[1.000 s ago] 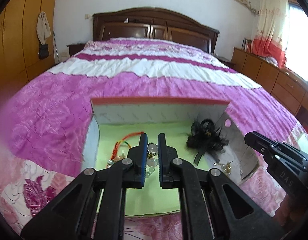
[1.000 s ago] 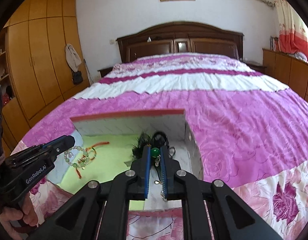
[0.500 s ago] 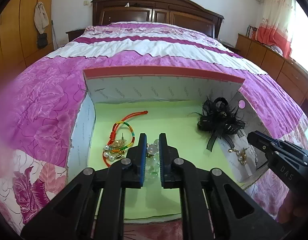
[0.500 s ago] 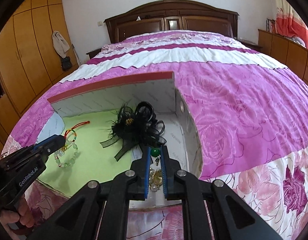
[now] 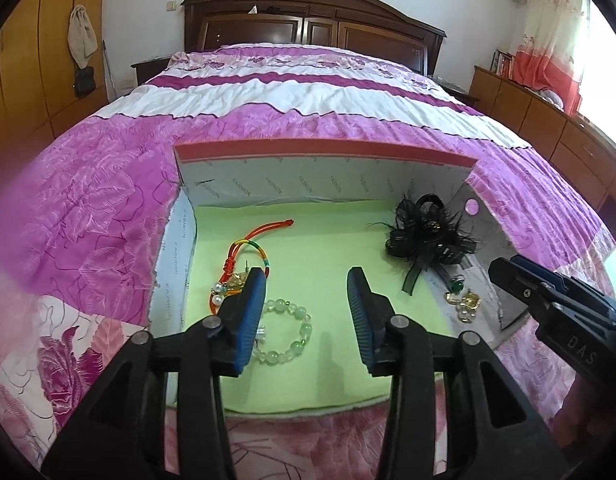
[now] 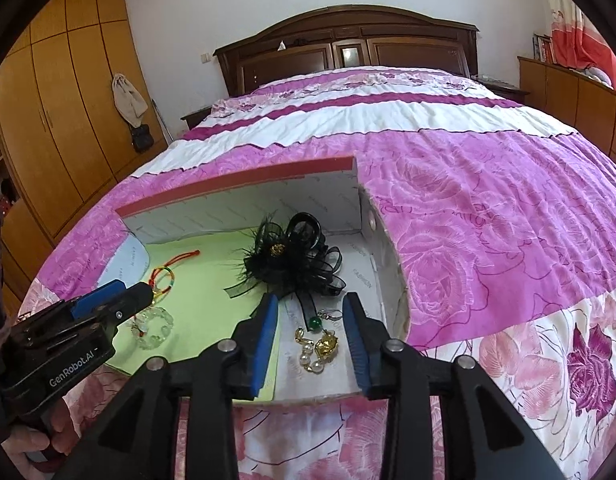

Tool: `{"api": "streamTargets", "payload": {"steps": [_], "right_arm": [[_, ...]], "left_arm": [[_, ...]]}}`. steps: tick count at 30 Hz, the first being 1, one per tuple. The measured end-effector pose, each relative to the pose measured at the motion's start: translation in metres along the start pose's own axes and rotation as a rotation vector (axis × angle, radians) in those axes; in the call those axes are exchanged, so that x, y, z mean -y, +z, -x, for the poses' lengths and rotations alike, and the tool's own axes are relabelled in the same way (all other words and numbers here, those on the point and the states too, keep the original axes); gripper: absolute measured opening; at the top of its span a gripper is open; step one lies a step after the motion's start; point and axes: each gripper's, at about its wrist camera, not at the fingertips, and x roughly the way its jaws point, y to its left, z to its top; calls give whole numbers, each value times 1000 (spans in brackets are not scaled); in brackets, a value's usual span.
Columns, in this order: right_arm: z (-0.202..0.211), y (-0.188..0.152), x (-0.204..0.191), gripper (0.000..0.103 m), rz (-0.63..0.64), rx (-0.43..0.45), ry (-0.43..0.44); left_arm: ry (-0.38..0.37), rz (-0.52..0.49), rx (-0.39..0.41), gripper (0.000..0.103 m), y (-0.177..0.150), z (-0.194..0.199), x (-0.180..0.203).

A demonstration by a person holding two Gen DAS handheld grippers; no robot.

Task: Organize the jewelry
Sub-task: 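Open the left tool to drop the bracelet while the right tool releases the earring beside the bow, then withdraw both open tools from the box back over the quilt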

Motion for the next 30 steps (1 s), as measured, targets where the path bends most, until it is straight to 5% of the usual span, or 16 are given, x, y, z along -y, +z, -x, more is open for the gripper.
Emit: {"api": "streamTargets", "payload": {"steps": [13, 30], "right_arm": [[66, -2, -14, 42, -18, 90, 63], [117, -28, -19, 44, -51, 21, 72]], "left_arm": [[-23, -11, 25, 34, -1, 46, 0], [-41, -26, -20, 35, -22, 88, -3]]}}
